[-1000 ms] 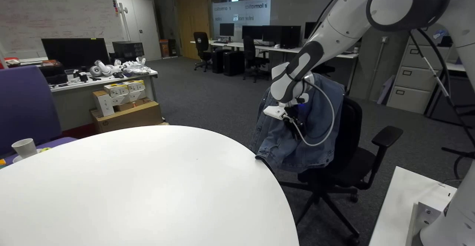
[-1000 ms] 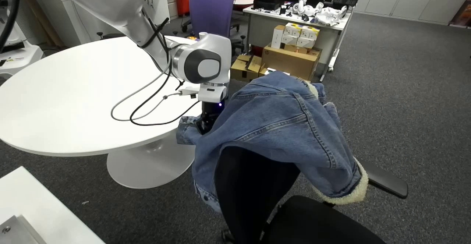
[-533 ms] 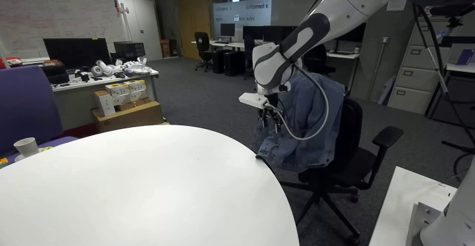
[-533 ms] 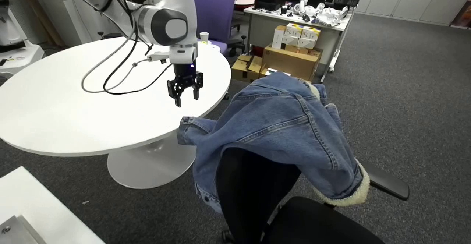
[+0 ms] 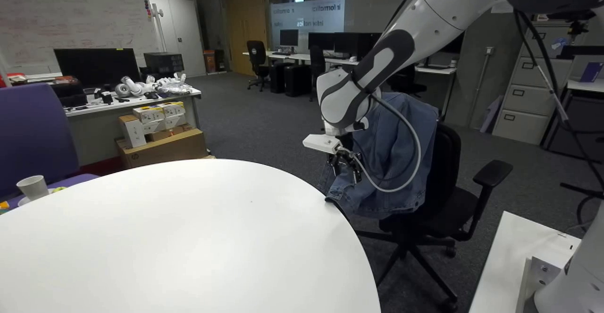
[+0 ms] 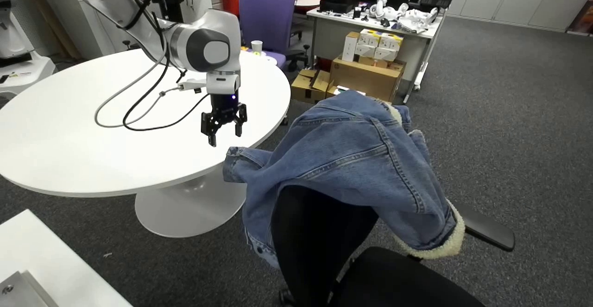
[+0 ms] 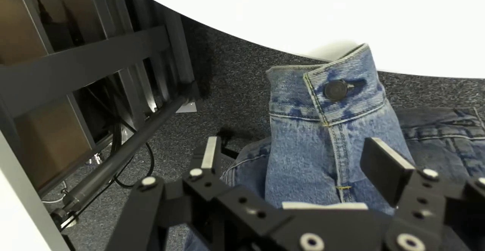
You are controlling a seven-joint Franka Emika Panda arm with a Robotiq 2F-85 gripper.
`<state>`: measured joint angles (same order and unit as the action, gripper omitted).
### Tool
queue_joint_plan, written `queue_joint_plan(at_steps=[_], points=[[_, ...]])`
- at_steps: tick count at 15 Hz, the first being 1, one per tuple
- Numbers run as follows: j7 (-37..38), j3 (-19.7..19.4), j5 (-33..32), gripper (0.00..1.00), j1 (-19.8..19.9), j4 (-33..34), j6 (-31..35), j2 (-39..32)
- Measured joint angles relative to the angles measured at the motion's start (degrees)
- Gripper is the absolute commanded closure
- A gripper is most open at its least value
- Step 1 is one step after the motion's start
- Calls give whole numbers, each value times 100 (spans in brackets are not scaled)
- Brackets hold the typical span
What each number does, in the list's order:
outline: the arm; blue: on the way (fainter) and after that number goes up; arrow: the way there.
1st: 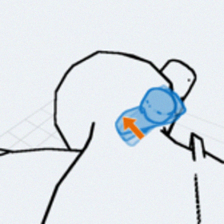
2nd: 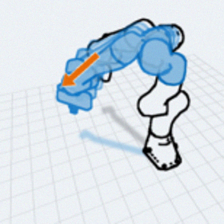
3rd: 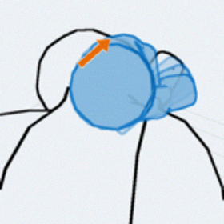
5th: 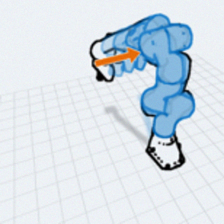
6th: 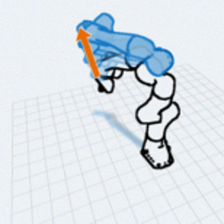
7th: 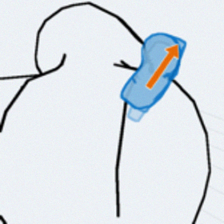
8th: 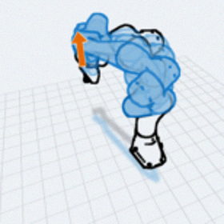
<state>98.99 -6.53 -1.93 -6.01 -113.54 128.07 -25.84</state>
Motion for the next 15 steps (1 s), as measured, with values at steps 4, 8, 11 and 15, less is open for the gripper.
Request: queue_joint_plan(at_steps=[4, 8, 11, 15], points=[[0, 0, 0, 0, -4, -1, 0, -172], [0, 0, -165, 0, -23, 0, 94, -305], [3, -5, -332, 0, -49, 1, 295, -406], [7, -16, -528, 0, -100, 1, 676, -499]])
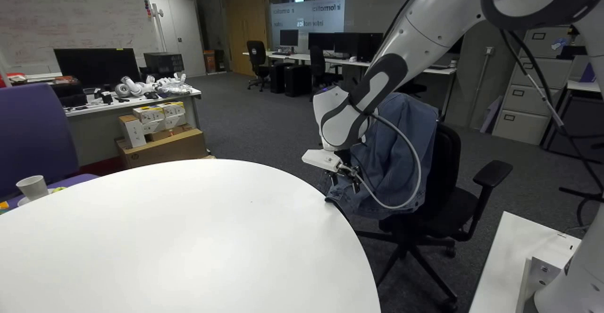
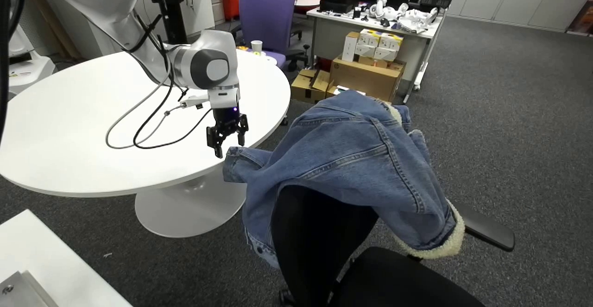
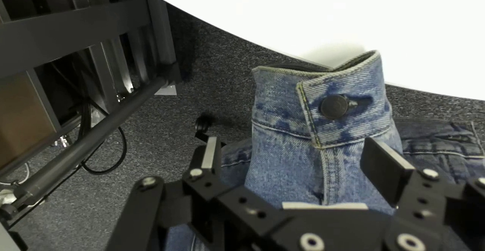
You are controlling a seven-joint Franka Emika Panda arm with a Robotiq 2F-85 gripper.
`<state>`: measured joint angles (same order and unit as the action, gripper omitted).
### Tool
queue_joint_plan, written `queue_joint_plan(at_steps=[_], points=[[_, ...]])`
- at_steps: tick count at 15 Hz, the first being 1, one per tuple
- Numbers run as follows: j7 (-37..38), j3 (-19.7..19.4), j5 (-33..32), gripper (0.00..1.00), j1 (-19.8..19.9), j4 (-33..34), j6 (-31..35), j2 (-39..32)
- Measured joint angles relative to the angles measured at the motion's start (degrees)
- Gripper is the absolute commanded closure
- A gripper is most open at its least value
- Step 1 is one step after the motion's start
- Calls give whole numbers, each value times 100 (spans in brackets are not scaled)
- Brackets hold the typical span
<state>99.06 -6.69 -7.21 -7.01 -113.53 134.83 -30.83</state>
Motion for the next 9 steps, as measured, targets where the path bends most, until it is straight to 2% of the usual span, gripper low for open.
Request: queue_joint_plan(at_steps=[5, 6, 7, 9], points=[[-2, 1, -26, 0, -115, 4, 158, -10], [-3, 2, -26, 2, -130, 5, 158, -12], [-4, 3, -26, 17, -137, 5, 158, -17], [-7, 3, -26, 29, -138, 5, 158, -33]])
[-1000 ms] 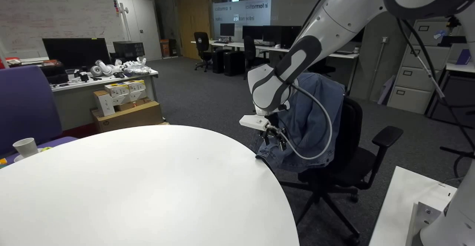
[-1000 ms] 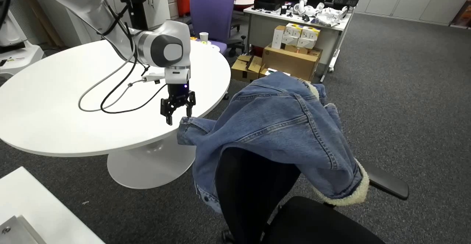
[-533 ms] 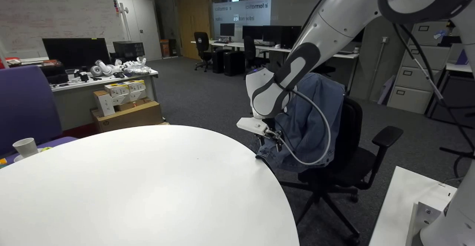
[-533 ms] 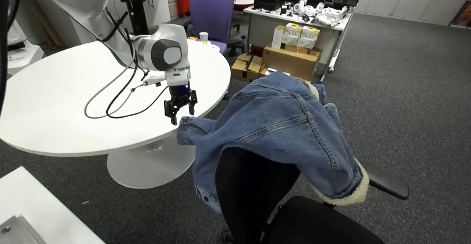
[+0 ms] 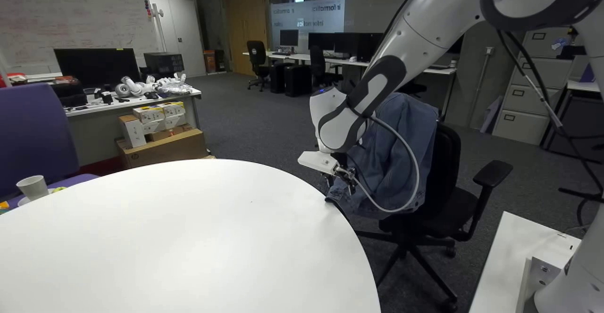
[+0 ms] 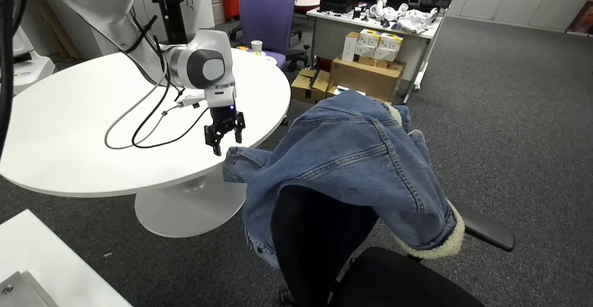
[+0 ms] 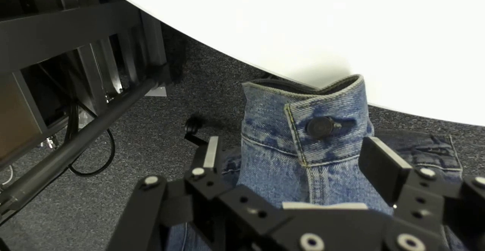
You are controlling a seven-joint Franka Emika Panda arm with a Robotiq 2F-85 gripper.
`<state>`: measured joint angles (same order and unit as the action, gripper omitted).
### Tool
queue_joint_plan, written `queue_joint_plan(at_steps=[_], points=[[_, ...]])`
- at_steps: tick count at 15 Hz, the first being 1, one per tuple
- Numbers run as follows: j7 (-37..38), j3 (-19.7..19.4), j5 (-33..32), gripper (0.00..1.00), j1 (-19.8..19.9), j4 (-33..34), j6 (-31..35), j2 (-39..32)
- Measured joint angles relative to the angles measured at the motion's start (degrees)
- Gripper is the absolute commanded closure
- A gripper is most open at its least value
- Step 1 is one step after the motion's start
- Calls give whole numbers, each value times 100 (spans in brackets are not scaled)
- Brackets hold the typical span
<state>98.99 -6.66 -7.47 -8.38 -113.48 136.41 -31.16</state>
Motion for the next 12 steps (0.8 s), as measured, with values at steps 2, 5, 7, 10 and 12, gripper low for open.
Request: queue_joint_plan(at_steps=[2, 5, 7, 10, 12], points=[[-1, -2, 0, 15, 2, 0, 0, -22], [-2, -19, 0, 0, 3, 18, 0, -86], [-10, -42, 0, 0, 4, 33, 1, -137], [-47, -74, 0, 0, 9, 76, 1, -198], [-63, -88, 0, 0, 12, 139, 1, -269]])
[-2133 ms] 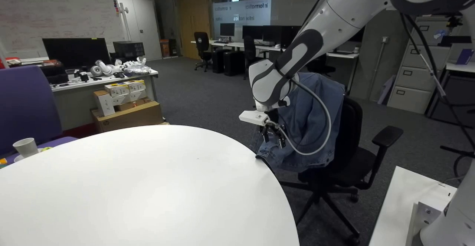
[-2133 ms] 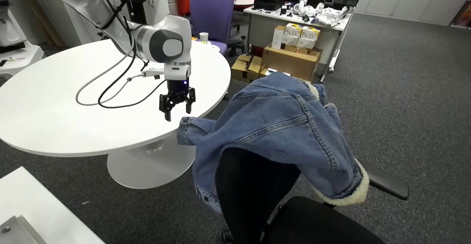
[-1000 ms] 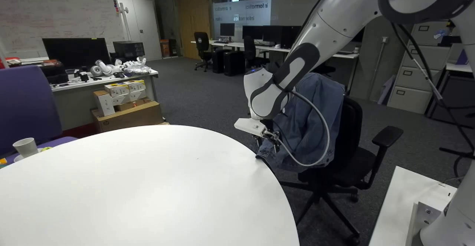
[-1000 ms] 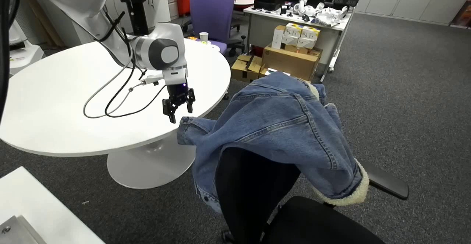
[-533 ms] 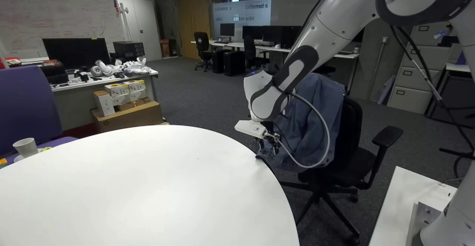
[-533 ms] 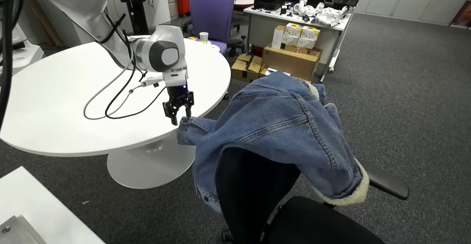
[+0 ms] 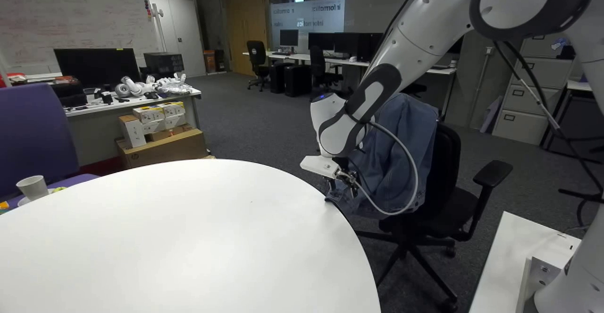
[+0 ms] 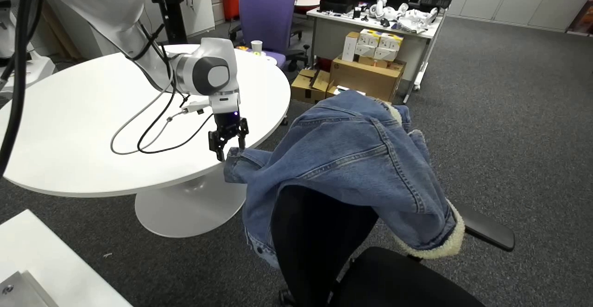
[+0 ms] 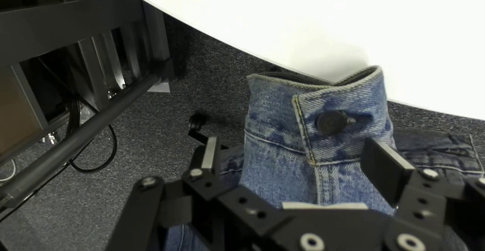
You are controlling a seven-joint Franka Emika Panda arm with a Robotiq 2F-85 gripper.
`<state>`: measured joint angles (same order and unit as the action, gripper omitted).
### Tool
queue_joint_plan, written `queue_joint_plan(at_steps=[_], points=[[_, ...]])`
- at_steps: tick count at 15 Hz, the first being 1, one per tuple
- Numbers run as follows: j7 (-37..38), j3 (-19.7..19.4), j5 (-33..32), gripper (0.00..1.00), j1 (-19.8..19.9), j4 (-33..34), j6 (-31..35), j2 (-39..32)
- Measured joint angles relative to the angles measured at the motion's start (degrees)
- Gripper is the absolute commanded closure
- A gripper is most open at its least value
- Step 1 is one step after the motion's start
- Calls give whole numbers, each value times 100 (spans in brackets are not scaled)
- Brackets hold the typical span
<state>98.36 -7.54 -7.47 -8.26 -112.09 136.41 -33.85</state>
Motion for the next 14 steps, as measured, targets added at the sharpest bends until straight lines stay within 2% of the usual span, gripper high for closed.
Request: queue_joint_plan(at_steps=[6, 10, 14], points=[[-5, -119, 0, 0, 14, 201, 0, -229], [-1, -411, 0, 0, 50, 354, 0, -469], [11, -740, 11, 0, 281, 468, 0, -705]])
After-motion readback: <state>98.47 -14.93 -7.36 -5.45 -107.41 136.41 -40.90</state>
